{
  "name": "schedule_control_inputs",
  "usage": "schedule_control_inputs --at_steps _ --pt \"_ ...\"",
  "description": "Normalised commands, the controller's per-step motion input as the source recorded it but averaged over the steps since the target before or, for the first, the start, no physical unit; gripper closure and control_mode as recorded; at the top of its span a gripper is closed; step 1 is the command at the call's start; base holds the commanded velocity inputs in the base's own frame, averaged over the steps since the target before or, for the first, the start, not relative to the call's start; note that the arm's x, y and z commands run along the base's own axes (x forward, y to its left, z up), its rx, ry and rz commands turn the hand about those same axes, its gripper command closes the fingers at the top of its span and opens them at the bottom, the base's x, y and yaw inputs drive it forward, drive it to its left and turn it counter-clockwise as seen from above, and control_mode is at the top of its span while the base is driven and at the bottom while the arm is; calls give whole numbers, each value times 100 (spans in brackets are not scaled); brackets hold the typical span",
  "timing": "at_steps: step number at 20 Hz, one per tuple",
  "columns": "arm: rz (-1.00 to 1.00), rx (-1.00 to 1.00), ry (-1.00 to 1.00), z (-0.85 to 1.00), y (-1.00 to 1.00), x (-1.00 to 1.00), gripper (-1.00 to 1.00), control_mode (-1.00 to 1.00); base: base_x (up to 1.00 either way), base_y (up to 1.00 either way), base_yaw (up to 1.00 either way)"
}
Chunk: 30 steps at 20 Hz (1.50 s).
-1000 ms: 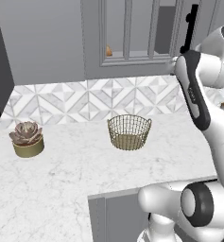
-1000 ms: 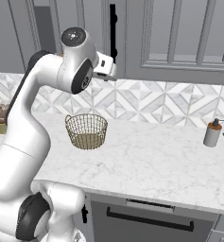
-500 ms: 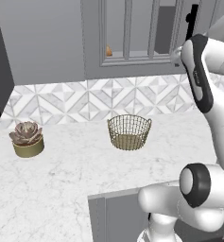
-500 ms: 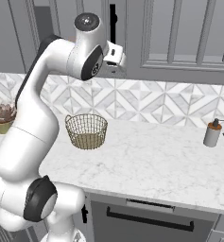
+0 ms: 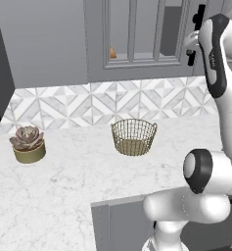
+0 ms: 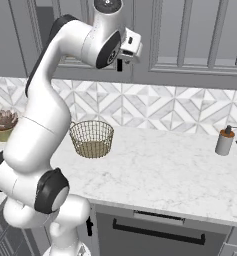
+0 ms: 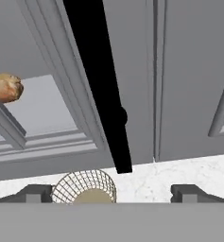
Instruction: Open the cabinet, pick up the bread from the cabinet and place it in the basket. Then move the basket to the dining counter.
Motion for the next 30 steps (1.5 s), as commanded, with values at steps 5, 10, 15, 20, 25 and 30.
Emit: schedule_control_inputs --at_steps 5,10,15,20,25,30 --pt "0 12 -14 6 2 38 -100 -100 0 0 0" --pt "0 19 -5 11 2 46 -100 -100 0 0 0" --pt "0 15 -3 14 -1 25 -100 -100 0 0 0" --pt "0 9 -8 2 0 1 -100 -100 0 0 0" --pt "0 5 -13 -10 4 -7 -100 -100 0 0 0" --pt "-1 1 -13 -30 49 4 -100 -100 0 0 0"
